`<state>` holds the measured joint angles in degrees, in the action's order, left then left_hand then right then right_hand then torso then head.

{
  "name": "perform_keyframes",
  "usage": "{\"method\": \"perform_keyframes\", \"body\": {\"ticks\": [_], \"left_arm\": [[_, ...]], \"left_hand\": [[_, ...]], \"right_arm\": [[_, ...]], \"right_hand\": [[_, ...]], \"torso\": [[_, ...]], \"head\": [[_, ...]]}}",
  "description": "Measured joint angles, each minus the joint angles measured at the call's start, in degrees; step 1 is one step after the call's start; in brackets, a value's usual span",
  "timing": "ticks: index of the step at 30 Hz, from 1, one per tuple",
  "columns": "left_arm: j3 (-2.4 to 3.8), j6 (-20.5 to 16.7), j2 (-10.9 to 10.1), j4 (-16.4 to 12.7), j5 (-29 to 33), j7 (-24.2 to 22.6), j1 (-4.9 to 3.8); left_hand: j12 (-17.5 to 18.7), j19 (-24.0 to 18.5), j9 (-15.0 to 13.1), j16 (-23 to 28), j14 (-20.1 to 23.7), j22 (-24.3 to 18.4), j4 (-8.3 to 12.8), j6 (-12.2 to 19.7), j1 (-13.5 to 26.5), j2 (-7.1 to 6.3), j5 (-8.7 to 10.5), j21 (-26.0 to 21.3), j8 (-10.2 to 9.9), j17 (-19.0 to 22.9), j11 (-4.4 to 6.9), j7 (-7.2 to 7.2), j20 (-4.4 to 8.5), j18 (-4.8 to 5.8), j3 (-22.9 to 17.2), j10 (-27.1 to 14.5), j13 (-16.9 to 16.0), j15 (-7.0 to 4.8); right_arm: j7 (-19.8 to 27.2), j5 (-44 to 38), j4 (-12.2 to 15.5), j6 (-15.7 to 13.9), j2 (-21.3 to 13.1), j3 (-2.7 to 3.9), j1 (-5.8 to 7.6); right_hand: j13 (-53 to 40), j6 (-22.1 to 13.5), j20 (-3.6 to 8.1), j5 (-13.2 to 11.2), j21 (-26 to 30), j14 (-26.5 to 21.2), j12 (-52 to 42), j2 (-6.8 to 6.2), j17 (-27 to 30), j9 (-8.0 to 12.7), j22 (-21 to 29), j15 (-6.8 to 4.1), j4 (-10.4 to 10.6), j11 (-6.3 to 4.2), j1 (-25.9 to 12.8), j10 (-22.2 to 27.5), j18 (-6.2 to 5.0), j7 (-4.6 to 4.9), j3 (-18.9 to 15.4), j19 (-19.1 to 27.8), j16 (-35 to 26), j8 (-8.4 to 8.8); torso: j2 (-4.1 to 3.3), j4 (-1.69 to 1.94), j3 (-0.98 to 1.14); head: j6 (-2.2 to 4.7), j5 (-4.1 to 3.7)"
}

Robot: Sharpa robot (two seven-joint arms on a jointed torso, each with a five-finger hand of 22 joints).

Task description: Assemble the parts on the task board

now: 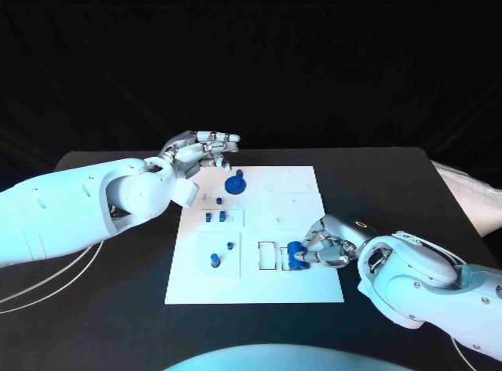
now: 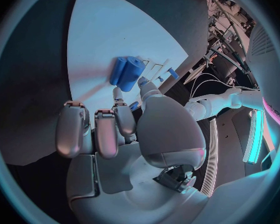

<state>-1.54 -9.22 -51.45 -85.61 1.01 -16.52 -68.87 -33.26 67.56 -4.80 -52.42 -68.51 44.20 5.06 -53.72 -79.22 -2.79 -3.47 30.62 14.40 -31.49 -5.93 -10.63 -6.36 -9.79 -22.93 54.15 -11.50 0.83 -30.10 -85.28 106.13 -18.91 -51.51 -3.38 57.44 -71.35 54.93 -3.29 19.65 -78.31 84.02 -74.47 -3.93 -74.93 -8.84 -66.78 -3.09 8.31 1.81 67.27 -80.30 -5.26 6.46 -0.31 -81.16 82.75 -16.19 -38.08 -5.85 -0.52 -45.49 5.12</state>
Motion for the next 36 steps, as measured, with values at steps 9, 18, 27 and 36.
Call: {"method": "perform_keyframes", "body": {"ticks": [9, 18, 27, 36], "left_arm": [[0.0, 0.1, 0.0, 0.0, 0.0, 0.0, 0.0], [0.0, 0.3, 0.0, 0.0, 0.0, 0.0, 0.0], [0.0, 0.3, -0.1, 0.0, 0.0, 0.0, 0.01], [0.0, 0.4, -0.1, 0.0, 0.0, 0.0, 0.01]], "left_hand": [[0.0, 0.0, 0.0, 0.0, 0.0, 0.0, 0.0, 0.0, 0.0, 0.0, 0.0, 0.0, 0.0, 0.0, 0.0, 0.0, 0.0, 0.0, 0.0, 0.0, 0.0, 0.0], [0.0, 0.0, 0.0, 0.0, 0.0, 0.0, 0.0, 0.0, 0.0, 0.0, 0.0, 0.0, 0.0, 0.0, 0.0, 0.0, 0.0, 0.0, 0.0, 0.0, 0.0, 0.0], [0.0, 0.0, 0.0, 0.0, 0.0, 0.0, 0.2, 0.0, 0.0, 0.0, 0.0, 0.0, 0.0, 0.0, 0.0, 0.0, 0.0, 0.0, 0.2, 0.0, 0.0, 0.0], [0.0, 0.0, 0.0, 0.0, 0.0, 0.0, 0.2, 0.0, 0.0, 0.0, 0.0, 0.0, 0.0, 0.0, 0.0, 0.01, 0.0, 0.0, 0.2, 0.0, 0.0, 0.0]], "right_arm": [[-0.6, -0.7, -0.7, 0.5, 0.9, 0.17, -0.42], [-1.0, -1.4, -1.2, 0.8, 1.6, 0.1, -0.73], [-1.2, -1.6, -1.4, 1.7, 2.0, 0.15, -0.9], [-1.2, -1.9, -1.4, 2.0, 2.0, 0.19, -0.95]], "right_hand": [[-0.1, 0.0, 0.0, 0.0, -0.3, 0.0, 0.0, 0.23, 0.0, -0.3, -0.2, 0.01, 0.2, -0.2, 0.2, 0.2, 0.0, 0.01, -0.5, 0.0, 0.0, -0.68], [-0.1, 0.0, 0.0, 0.0, -0.3, 0.0, 0.0, 0.28, 0.0, -0.2, -0.2, 0.02, 0.2, -0.2, 0.6, 0.2, 0.0, 0.01, -0.5, 0.0, 0.0, -0.64], [-0.3, 0.0, 0.0, 0.0, -0.3, 0.0, 0.2, 0.4, 0.0, -0.3, -0.4, 0.02, 0.2, -0.2, 1.2, 0.2, 0.0, 0.01, -0.9, 0.0, 0.0, -1.09], [-0.3, 0.0, 0.0, 0.2, -0.3, 0.0, 0.2, 0.59, 0.0, -0.3, -0.4, 0.03, 0.2, -0.2, 1.8, 0.2, 0.0, 0.01, -0.9, 0.0, 0.0, -1.32]], "torso": [[0.02, -0.01, 0.0], [0.01, 0.0, 0.0], [-0.02, 0.02, 0.03], [-0.01, 0.0, 0.04]], "head": [[-0.18, 0.14], [-0.14, 0.25], [-0.26, 0.43], [-0.37, 0.61]]}}
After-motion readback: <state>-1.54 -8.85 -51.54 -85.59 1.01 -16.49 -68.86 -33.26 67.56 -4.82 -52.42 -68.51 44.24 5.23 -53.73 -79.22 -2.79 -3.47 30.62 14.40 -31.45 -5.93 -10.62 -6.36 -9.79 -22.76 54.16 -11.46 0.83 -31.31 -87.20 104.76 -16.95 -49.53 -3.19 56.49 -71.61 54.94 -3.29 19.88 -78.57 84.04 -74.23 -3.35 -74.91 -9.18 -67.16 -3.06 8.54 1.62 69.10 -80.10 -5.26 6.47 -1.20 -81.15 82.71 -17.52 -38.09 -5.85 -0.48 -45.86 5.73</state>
